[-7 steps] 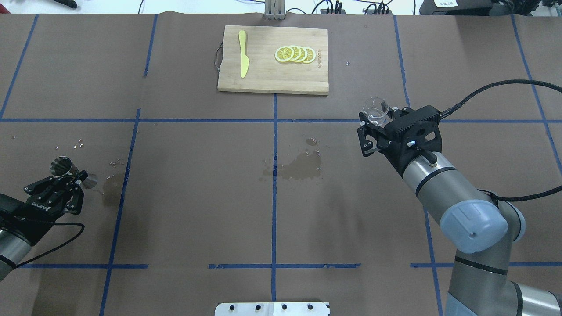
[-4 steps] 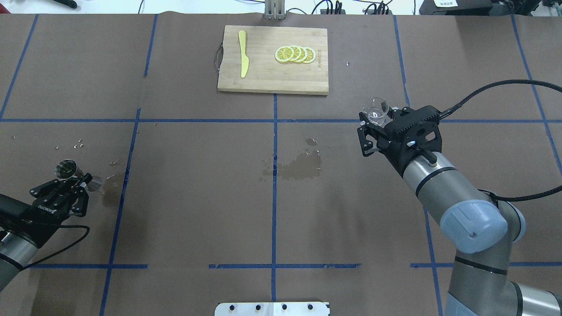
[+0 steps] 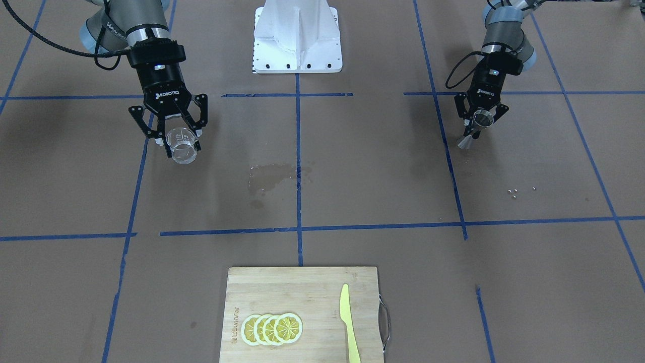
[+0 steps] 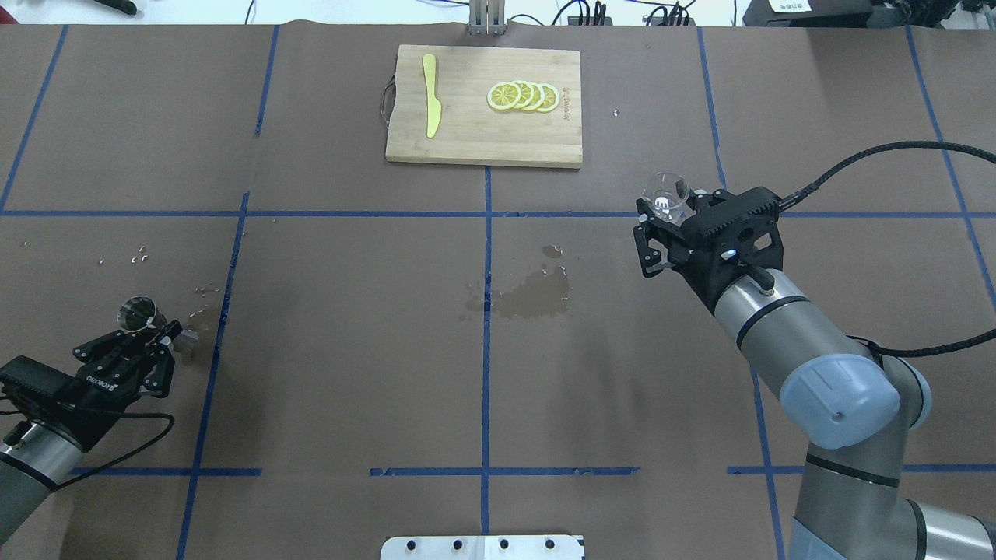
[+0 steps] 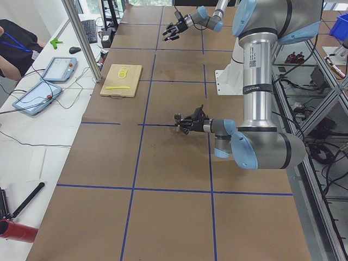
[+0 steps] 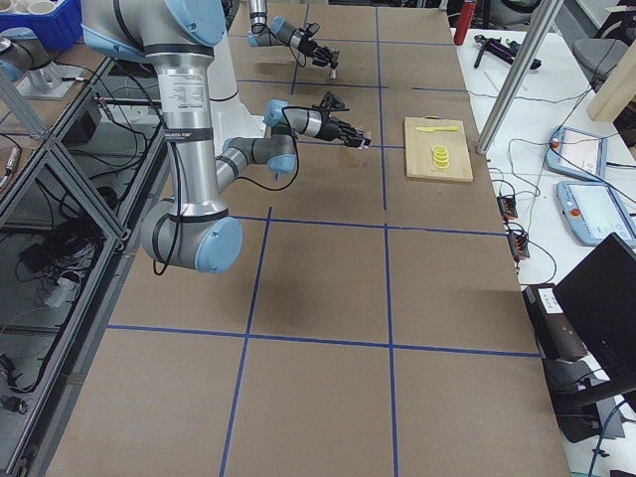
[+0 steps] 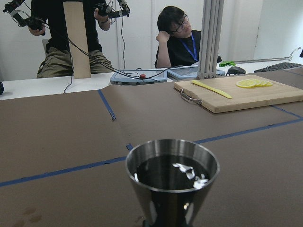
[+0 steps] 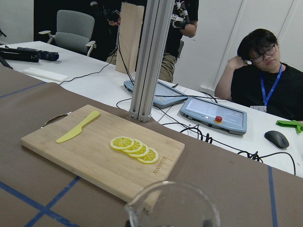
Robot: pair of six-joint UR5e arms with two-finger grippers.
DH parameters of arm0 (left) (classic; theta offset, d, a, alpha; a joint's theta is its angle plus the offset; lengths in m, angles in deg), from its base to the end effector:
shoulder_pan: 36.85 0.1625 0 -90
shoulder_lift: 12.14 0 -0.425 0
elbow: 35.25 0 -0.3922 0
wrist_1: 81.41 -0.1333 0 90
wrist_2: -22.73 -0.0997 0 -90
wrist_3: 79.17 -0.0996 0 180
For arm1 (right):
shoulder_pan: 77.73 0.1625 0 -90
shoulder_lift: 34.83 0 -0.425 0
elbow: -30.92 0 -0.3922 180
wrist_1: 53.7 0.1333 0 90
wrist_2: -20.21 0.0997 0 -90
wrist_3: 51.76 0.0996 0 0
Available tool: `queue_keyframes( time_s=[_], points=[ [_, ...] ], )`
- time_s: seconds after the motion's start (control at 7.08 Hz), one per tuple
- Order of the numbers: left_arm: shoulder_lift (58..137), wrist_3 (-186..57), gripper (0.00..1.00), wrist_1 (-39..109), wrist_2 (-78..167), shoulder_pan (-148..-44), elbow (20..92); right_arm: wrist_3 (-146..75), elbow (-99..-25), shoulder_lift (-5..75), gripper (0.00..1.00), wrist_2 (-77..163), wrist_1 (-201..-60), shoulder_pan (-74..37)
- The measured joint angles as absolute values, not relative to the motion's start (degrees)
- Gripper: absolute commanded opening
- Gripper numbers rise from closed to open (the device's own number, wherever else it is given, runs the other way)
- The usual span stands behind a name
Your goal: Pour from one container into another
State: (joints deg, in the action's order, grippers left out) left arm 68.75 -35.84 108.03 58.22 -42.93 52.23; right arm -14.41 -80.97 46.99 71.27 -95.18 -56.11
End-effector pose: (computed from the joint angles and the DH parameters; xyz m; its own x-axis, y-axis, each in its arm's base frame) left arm 0.3536 -0.2533 0.5638 0.6593 0.3545 -0.6631 0.5697 0.3399 0.7482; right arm -0.3885 -0.3647 0.3043 0.7947 -0.3501 0.4959 -0.3751 0.3589 0.8547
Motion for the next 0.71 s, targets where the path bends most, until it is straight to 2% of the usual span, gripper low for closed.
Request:
queue_keyframes(
  time_s=[0.71],
  points=[
    [71.2, -35.8, 0.02, 108.1, 58.2, -42.8, 50.2, -14.4, -81.0, 47.0, 0.0, 71.3, -95.2, -56.1]
  ],
)
